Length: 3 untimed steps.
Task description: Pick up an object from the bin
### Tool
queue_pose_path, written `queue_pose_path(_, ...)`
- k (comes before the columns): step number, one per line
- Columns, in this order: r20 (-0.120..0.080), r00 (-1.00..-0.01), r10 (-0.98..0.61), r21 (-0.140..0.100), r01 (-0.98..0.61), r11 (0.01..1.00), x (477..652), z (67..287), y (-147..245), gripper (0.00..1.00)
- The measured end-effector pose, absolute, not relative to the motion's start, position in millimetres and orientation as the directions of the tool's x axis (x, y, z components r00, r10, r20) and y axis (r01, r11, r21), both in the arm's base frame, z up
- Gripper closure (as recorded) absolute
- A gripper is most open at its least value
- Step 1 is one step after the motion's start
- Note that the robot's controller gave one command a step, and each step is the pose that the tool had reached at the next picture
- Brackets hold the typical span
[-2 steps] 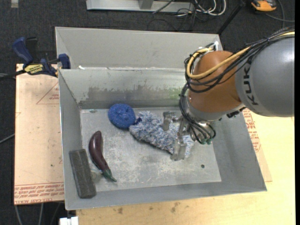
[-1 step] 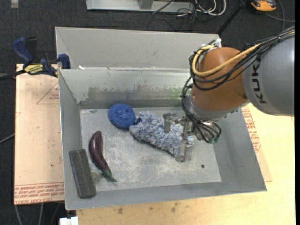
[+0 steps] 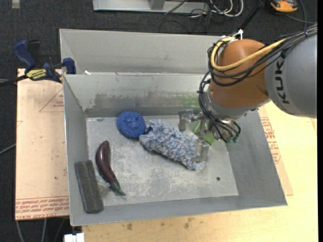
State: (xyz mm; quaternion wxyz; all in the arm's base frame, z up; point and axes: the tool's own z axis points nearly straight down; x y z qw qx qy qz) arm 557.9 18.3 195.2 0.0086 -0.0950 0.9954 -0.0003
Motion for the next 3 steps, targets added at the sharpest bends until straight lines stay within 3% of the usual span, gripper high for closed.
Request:
queue_pose_path(1,-0.009,-0.991,-0.135,0.0,-0.135,0.991,590.3,138,31,0.0)
queue_pose_path(2,-0.002,-0.979,-0.204,0.001,-0.204,0.979,599.9,101,36,1.0)
queue_pose_path(3,-0.002,-0.979,-0.205,0.001,-0.205,0.979,599.9,101,36,1.0)
